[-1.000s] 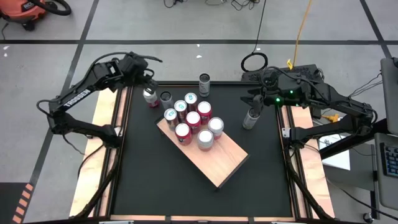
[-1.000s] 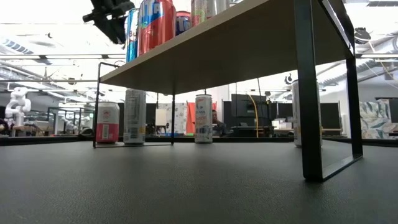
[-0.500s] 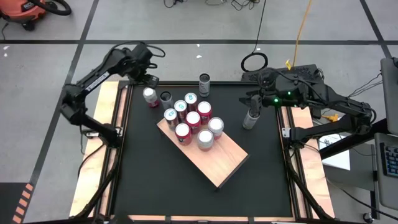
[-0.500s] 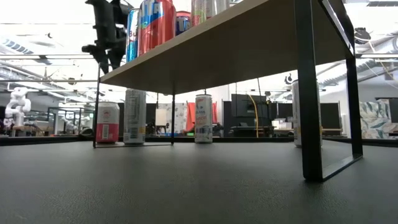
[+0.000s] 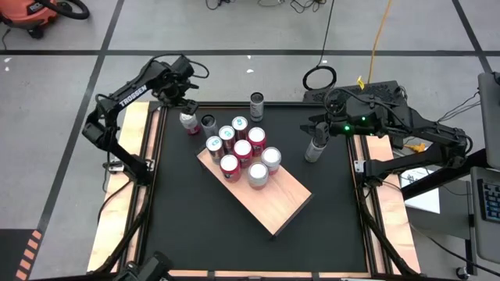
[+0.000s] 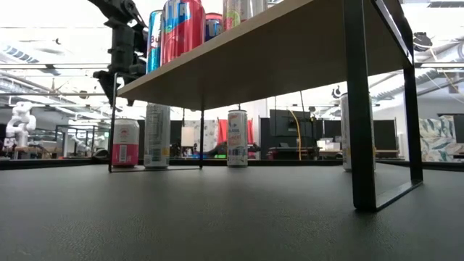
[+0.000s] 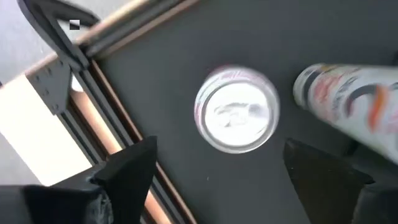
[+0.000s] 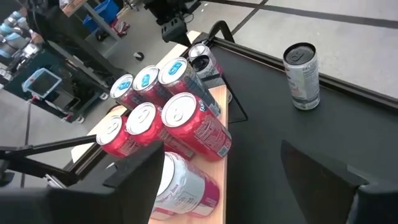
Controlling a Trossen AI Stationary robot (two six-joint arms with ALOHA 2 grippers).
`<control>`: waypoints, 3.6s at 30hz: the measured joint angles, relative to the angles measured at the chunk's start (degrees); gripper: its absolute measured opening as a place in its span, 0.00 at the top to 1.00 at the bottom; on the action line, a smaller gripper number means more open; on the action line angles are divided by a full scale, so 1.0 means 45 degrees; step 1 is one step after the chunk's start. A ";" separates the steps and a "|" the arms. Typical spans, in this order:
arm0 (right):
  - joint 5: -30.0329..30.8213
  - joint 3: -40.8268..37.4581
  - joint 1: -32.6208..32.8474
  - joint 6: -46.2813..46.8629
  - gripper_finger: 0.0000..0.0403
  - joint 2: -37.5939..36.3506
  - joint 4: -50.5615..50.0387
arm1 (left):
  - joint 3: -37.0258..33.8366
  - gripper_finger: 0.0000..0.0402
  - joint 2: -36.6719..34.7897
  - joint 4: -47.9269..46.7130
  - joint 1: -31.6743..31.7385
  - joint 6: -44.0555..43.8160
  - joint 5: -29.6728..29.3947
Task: Place canned beverage on shelf
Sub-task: Put the pink soda can on the shelf aligned with the other pink soda cans
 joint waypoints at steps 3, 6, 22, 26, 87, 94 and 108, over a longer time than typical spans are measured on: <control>0.0064 0.0000 0.0000 -0.0170 0.26 0.0033 0.0000 | -0.0388 0.14 0.0003 0.0067 0.0125 -0.0005 0.0027; 0.0338 0.0000 0.0000 -0.0392 0.26 0.0128 0.0000 | -0.0666 0.14 0.0003 0.0363 0.0125 -0.0010 0.0194; 0.0267 0.0000 0.0000 -0.0706 0.26 0.0806 0.0000 | -0.1912 0.14 -0.0002 0.2088 0.0115 -0.0136 0.0789; 0.0267 0.0000 0.0000 -0.0695 0.26 0.0801 0.0000 | -0.1926 0.14 0.0012 0.2593 0.0111 -0.0151 0.0775; 0.0268 0.0000 0.0000 -0.0602 0.26 0.0801 0.0164 | -0.1072 0.30 -0.1462 -0.0502 -0.0411 -0.1085 0.1188; 0.0162 0.0000 0.0000 -0.1479 0.26 0.0801 0.0779 | -0.0364 0.31 -0.3037 -0.1295 -0.1211 -0.3089 0.1415; -0.2581 -0.0005 0.0000 -0.2867 0.26 0.0797 0.1182 | 0.3463 0.31 -0.4187 -0.2609 -0.4533 -0.8583 0.1685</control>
